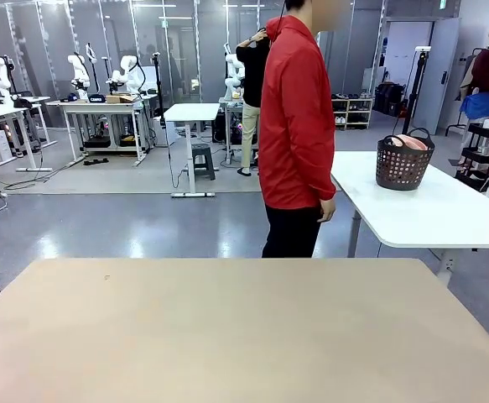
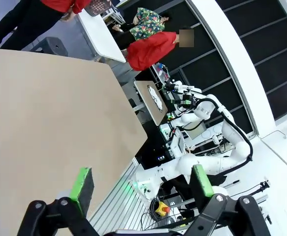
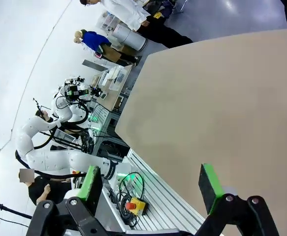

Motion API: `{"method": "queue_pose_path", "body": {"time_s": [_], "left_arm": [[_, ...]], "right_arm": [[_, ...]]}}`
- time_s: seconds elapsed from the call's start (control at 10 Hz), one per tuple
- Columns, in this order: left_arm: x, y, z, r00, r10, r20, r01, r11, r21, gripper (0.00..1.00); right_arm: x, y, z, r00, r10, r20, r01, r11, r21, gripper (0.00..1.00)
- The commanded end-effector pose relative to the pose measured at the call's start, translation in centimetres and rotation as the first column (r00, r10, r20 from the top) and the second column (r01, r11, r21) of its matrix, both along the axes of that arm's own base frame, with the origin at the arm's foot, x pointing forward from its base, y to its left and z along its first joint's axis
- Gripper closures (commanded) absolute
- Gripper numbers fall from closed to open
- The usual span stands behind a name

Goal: Fold the towel.
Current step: Grab the top end of the 100 cm Hotel Towel extended by the human.

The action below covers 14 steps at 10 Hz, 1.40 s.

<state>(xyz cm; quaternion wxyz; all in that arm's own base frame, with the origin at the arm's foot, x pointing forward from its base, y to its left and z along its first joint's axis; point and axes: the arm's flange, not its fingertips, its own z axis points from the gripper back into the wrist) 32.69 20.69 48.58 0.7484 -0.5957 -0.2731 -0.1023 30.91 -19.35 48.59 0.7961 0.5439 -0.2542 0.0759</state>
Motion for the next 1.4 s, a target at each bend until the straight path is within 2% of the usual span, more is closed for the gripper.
{"method": "queue_pose_path", "body": {"time_s": [0.0, 1.3], "left_arm": [[-0.32, 0.44, -0.33, 1.0, -0.004, 0.0, 0.004, 1.0, -0.009, 0.0], [-0.32, 0.44, -0.33, 1.0, -0.004, 0.0, 0.004, 1.0, -0.009, 0.0]], "right_arm": [[-0.38, -0.57, -0.14, 1.0, -0.002, 0.01, 0.002, 1.0, 0.015, 0.0], [-0.38, -0.57, -0.14, 1.0, -0.002, 0.01, 0.002, 1.0, 0.015, 0.0]]}}
